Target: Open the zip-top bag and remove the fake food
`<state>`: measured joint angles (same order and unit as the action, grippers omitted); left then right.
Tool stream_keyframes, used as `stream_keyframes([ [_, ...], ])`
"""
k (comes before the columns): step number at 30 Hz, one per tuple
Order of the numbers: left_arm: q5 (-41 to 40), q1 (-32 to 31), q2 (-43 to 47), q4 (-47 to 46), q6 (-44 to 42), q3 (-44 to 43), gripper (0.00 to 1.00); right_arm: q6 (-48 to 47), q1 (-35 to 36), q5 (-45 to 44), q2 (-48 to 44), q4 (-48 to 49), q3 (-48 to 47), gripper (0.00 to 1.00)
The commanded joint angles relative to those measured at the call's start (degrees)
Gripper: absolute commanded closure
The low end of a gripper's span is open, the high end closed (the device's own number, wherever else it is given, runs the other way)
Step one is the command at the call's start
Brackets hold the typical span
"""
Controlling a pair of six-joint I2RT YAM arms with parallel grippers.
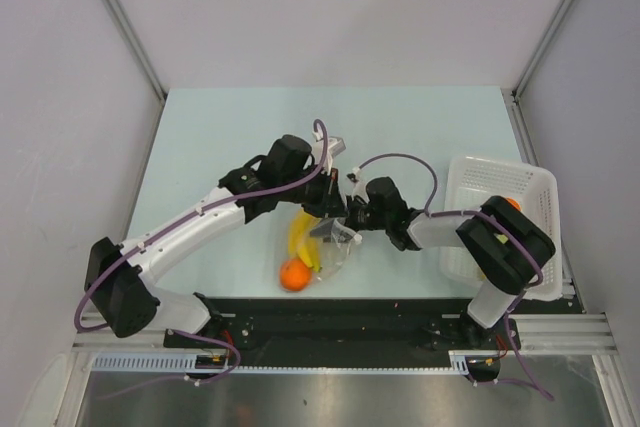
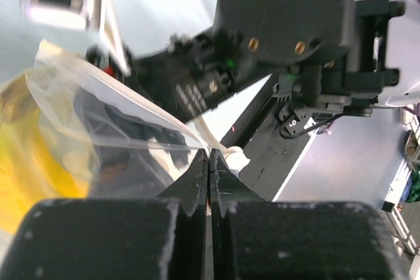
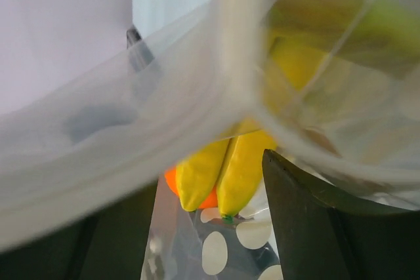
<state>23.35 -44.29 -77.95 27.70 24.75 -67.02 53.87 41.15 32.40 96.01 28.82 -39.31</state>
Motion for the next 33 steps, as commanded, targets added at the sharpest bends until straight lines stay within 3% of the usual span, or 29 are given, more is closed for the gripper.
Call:
stream_keyframes([
  [1, 1.2, -0.5, 0.3, -4.7, -1.2, 0.6, 1.00, 0.0, 2.6, 8.6, 2.2, 8.7, 0.1, 0.31],
  [8, 6.1, -1.1, -1.8, -10.9, 3.9, 1.7, 1.00, -2.0, 5.3, 10.5, 7.8, 6.0, -4.5, 0.28],
  [9, 5.9, -1.4, -1.9, -10.9, 3.9, 1.6, 1.00, -1.9, 6.0, 11.0, 9.5, 5.6, -5.7, 0.29],
  [10, 5.8, -1.4, -2.2, -10.6, 3.8, 1.4, 1.00, -1.7, 6.3, 12.0, 10.6, 5.2, -6.0, 0.40],
  [12, 4.0, -1.4, -2.6, -8.7, 2.8, 1.1, 1.00, -1.0, 6.8, 12.9, 11.7, 6.2, -5.9, 0.45],
  [23, -5.9, -1.2, -0.4, -2.7, 1.4, 3.2, 1.00, -12.6, 6.5, 15.5, 4.0, -7.6, -2.2, 0.21],
  [29, -7.4, -1.1, 0.8, -3.3, 2.1, 3.2, 1.00, -19.1, 10.7, 14.4, 7.5, -17.2, -6.0, 0.20],
  [33, -5.9, -1.1, 0.6, -4.5, 3.1, 3.2, 1.00, -20.0, 13.2, 11.4, 11.9, -19.1, -9.3, 0.25],
])
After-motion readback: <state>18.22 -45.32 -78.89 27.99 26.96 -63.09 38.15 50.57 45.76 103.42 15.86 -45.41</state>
